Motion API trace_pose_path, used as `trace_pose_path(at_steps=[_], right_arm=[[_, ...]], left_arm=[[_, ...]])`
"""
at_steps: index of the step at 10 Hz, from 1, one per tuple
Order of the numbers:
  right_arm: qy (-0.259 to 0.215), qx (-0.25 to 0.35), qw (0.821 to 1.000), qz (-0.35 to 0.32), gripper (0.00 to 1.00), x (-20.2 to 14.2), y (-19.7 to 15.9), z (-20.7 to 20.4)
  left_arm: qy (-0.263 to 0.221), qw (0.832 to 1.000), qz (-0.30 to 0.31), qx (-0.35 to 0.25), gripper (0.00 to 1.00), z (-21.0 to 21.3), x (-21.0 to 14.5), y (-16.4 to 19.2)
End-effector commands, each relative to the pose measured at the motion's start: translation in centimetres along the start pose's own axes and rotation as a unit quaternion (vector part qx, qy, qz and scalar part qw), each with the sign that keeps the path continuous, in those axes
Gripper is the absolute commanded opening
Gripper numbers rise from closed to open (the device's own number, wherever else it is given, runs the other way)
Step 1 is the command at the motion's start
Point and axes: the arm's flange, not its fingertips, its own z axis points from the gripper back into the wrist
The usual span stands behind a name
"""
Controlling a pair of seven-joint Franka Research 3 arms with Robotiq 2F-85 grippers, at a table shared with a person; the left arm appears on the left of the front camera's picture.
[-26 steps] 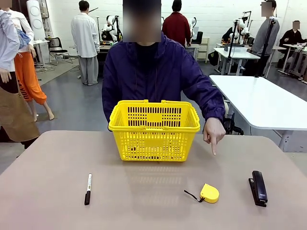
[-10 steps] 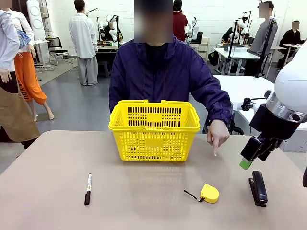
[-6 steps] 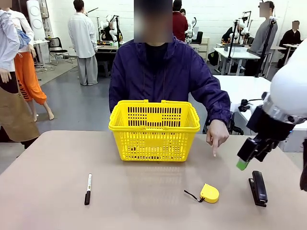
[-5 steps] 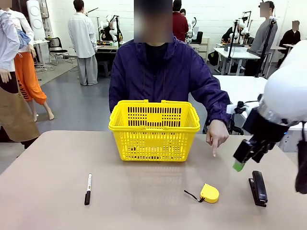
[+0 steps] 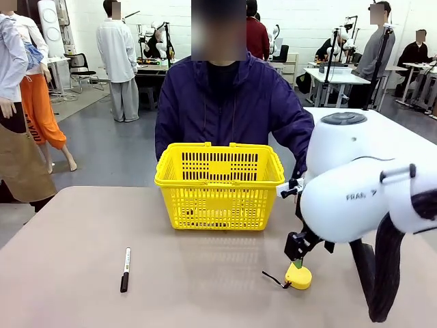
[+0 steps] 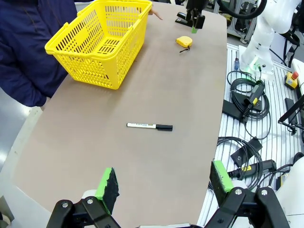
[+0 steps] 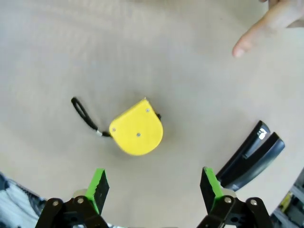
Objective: Place the items the person wants into the basket.
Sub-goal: Pick up the item the person points to and place it in the Market Basket.
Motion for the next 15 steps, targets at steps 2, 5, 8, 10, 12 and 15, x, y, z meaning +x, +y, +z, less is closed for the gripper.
trace_pose_path(at_steps=[2, 5, 8, 10, 12, 15], right_arm=[[-0.006, -0.033, 0.998, -0.050, 1.00, 0.9, 0.0, -2.0], [0.013, 0.010, 1.000, 0.005, 1.00, 0.6, 0.5, -2.7], [0.022, 0.055, 0.996, 0.067, 1.00, 0.7, 0.4, -3.6], [0.035, 0.075, 0.989, 0.124, 1.00, 0.6, 0.4, -4.3], [0.020, 0.084, 0.982, 0.166, 1.00, 0.7, 0.3, -4.5], [0.005, 0.076, 0.974, 0.211, 1.00, 0.8, 0.2, -4.5]], left_arm=[[-0.012, 1.000, -0.009, -0.003, 1.00, 0.0, -0.2, 0.0], [-0.012, 1.000, -0.009, -0.003, 1.00, 0.0, -0.2, 0.0], [-0.012, 1.000, -0.009, -0.003, 1.00, 0.0, -0.2, 0.0], [-0.012, 1.000, -0.009, -0.003, 1.00, 0.0, -0.2, 0.0], [-0.012, 1.000, -0.009, -0.003, 1.00, 0.0, -0.2, 0.0], [-0.012, 1.000, -0.009, -0.003, 1.00, 0.0, -0.2, 0.0]])
